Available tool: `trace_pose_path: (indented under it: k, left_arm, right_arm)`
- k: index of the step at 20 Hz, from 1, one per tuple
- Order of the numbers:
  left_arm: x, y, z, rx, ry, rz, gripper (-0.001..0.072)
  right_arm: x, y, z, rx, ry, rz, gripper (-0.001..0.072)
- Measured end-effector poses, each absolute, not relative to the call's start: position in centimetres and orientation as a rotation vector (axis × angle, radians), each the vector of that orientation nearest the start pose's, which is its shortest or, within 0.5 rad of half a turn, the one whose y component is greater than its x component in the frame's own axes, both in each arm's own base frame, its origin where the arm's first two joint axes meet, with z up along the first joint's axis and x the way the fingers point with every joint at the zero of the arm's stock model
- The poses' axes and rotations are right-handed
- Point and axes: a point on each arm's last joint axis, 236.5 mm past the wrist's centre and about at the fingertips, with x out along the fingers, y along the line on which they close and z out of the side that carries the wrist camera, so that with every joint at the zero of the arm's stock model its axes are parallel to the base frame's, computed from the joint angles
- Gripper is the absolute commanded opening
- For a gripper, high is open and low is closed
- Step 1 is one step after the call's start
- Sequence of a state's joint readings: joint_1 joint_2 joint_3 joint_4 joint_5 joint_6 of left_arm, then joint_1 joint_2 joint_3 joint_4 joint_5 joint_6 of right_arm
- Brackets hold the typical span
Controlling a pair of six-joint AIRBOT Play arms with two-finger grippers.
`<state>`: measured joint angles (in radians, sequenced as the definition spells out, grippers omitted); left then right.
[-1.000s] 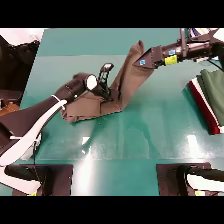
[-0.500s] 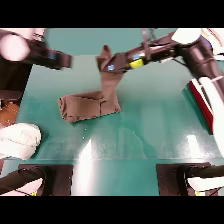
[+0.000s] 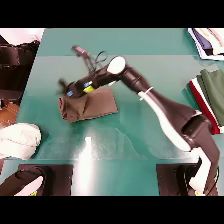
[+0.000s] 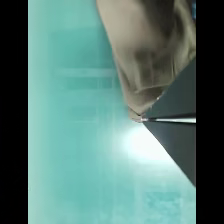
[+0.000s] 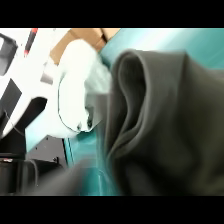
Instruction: Fold the shirts.
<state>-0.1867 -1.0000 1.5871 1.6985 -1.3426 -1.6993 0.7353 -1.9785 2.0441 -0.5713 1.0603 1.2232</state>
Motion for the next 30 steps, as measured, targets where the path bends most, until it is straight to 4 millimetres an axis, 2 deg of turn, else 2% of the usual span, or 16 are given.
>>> trace_pose_path:
  k: [1,2,3,5,7,10,12,13,14,16,17,19,22,27,30]
  left_arm:
    - [36.0,-3.8,26.6,0.023,0.75,-0.021,0.0031]
    - [35.9,-3.6,26.5,0.024,0.754,-0.018,0.0031]
    - [35.8,-3.6,26.5,0.025,0.756,-0.016,0.0031]
    - [35.7,-3.5,26.5,0.027,0.762,-0.014,0.0031]
    - [35.5,-3.4,26.3,0.036,0.77,-0.017,0.0031]
    - [35.3,-3.4,26.2,0.046,0.778,-0.019,0.0031]
    - [35.3,-3.4,26.2,0.049,0.779,-0.02,0.0031]
    - [35.3,-3.4,26.2,0.05,0.78,-0.02,0.0031]
    - [35.3,-3.4,26.2,0.051,0.78,-0.021,0.0031]
    - [35.3,-3.4,26.2,0.051,0.781,-0.022,0.0031]
    - [35.3,-3.4,26.2,0.051,0.781,-0.022,0.0031]
    - [35.3,-3.4,26.2,0.051,0.781,-0.022,0.0031]
    - [35.3,-3.4,26.1,0.052,0.783,-0.023,0.0031]
    - [35.2,-3.5,26.1,0.052,0.785,-0.025,0.0031]
    - [35.2,-3.5,26.1,0.052,0.786,-0.025,0.0031]
  right_arm:
    - [32.5,54.3,9.7,0.242,0.993,1.381,0.0643]
    - [31.9,54.9,9.3,0.222,0.986,1.398,0.0589]
    - [31.8,55.0,9.4,0.207,0.974,1.409,0.0583]
    - [32.2,53.5,9.1,0.152,0.983,1.399,0.0583]
    - [33.8,49.9,8.0,0.088,1.023,1.335,0.0583]
    - [37.1,41.7,4.8,0.045,1.142,1.152,0.0583]
    - [38.9,36.1,2.3,0.091,1.224,1.01,0.0596]
    - [39.6,33.4,1.0,0.126,1.263,0.94,0.0639]
    - [40.2,31.2,-0.2,0.173,1.295,0.882,0.0639]
    - [40.6,28.3,-2.4,0.298,1.362,0.806,0.0638]
    - [40.7,27.6,-3.1,0.37,1.385,0.784,0.0638]
    - [41.0,27.2,-4.6,0.481,1.424,0.758,0.0637]
    - [41.2,28.5,-5.7,0.564,1.455,0.771,0.0637]
    - [40.7,33.6,-6.6,0.574,1.493,0.844,0.0626]
    - [39.5,37.1,-7.2,0.53,1.508,0.896,0.0557]
